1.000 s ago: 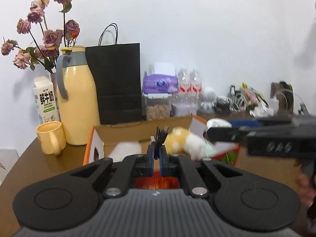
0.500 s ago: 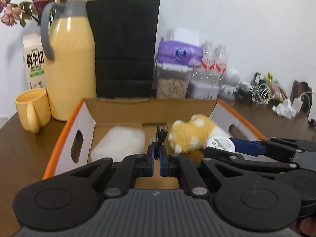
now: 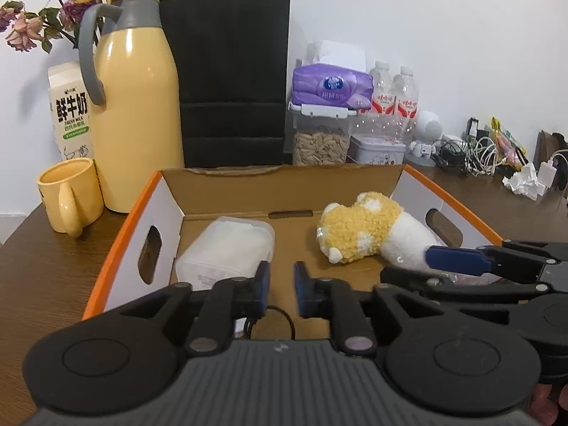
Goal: Organize objects
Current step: 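Carry the white tin over the cardboard box and open the right gripper, then withdraw both grippers from the box back toward the table items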
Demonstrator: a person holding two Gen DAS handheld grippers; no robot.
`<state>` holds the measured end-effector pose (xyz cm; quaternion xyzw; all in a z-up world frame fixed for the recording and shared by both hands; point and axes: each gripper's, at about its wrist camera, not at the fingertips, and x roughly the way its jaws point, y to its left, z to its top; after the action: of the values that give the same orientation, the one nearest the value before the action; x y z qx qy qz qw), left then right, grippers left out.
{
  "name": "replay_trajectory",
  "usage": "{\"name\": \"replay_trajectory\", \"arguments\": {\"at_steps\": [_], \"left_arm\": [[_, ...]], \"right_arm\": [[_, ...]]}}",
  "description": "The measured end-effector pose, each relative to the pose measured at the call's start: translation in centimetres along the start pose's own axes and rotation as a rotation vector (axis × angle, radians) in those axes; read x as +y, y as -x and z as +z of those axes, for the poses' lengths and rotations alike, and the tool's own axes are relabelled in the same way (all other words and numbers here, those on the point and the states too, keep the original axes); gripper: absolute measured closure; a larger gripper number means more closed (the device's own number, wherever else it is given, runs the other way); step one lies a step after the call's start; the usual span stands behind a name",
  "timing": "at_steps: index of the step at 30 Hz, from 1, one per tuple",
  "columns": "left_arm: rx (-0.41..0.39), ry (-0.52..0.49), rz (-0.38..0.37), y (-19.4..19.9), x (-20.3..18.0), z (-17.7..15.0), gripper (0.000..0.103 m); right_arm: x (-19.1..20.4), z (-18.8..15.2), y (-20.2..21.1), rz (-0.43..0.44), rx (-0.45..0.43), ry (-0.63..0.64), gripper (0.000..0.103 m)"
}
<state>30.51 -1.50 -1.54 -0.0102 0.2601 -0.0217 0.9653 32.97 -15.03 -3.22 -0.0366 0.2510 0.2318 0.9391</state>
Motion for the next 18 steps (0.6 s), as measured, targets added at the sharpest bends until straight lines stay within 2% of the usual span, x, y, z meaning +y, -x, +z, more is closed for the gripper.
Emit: {"name": "replay_trajectory", "arguments": {"at_steps": [1, 4, 5, 7, 8, 10, 11, 18], "left_arm": [[-0.013, 0.001, 0.007, 0.3, 0.0, 0.1, 0.066], [-0.054, 0.005, 0.034, 1.2, 0.2, 0.3, 0.053], [-0.065, 0.015, 0.039, 1.6, 0.4, 0.4, 0.049], [-0.087, 0.030, 0.059, 2.2, 0.8, 0.7, 0.028], [-0.097, 0.038, 0.073, 2.5, 1.0, 0.8, 0.022], [-0.114, 0.057, 0.089, 3.0, 1.4, 1.1, 0.003], [-0.125, 0.067, 0.093, 3.3, 1.6, 1.2, 0.000], [-0.174, 0.074, 0.098, 5.6, 2.0, 1.4, 0.000]], "right_arm": [[0.0, 0.0, 0.2, 0.002, -0.006, 0.001, 0.044], [-0.1, 0.2, 0.8, -0.007, -0.033, 0.001, 0.034], [-0.2, 0.3, 1.0, -0.007, -0.042, -0.006, 0.027], [-0.6, 0.5, 1.4, -0.020, -0.062, -0.022, 0.016], [-0.8, 0.5, 1.7, -0.021, -0.070, -0.029, 0.011], [-1.2, 0.7, 2.2, -0.017, -0.091, -0.045, 0.004], [-1.3, 0.7, 2.5, -0.020, -0.102, -0.050, 0.000], [-1.4, 1.1, 4.3, -0.025, -0.147, -0.038, 0.000]]}}
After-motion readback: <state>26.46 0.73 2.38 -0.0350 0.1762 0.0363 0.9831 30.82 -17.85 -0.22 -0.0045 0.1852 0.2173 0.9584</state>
